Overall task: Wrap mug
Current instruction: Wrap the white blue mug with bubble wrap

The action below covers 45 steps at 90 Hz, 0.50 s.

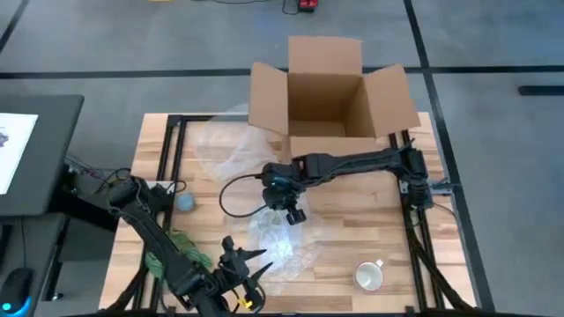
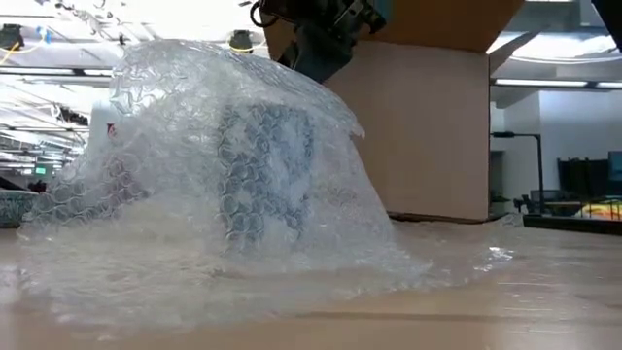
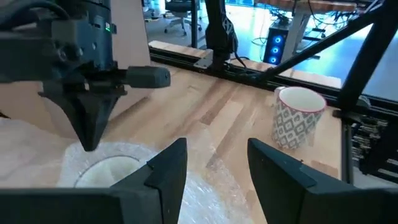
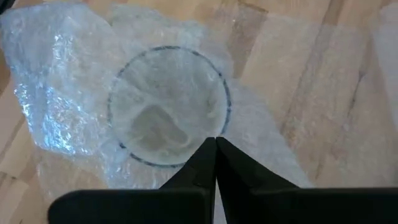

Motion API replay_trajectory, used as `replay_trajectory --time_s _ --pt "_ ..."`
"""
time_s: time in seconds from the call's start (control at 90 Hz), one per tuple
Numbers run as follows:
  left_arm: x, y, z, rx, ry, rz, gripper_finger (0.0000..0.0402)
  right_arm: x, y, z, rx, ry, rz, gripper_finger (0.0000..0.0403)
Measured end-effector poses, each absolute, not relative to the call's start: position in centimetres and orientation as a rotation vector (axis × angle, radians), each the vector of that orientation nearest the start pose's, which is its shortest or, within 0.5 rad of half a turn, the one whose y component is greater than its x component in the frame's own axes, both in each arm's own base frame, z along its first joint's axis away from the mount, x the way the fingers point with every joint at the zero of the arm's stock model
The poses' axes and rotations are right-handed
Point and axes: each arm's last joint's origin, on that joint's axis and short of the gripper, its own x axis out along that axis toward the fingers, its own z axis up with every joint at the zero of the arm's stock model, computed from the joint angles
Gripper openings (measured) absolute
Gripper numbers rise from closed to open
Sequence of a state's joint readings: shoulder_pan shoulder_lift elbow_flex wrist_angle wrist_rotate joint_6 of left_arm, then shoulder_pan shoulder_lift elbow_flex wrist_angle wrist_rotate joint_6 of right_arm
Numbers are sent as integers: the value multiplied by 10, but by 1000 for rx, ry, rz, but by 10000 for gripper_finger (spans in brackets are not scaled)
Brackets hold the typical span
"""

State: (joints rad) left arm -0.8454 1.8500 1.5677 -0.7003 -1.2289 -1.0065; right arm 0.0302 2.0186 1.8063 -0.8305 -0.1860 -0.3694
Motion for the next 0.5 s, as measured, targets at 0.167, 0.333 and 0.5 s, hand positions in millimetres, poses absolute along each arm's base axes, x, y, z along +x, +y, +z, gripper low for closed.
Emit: replay_trajectory --time_s 0.167,0.333,0.5 --pt "277 -272 282 -127 263 535 148 436 26 273 -274 968 403 0" --pt "275 -269 280 -140 272 553 148 438 34 276 -349 914 447 0" --pt "270 -263 276 -146 290 586 148 442 38 277 -389 841 478 0"
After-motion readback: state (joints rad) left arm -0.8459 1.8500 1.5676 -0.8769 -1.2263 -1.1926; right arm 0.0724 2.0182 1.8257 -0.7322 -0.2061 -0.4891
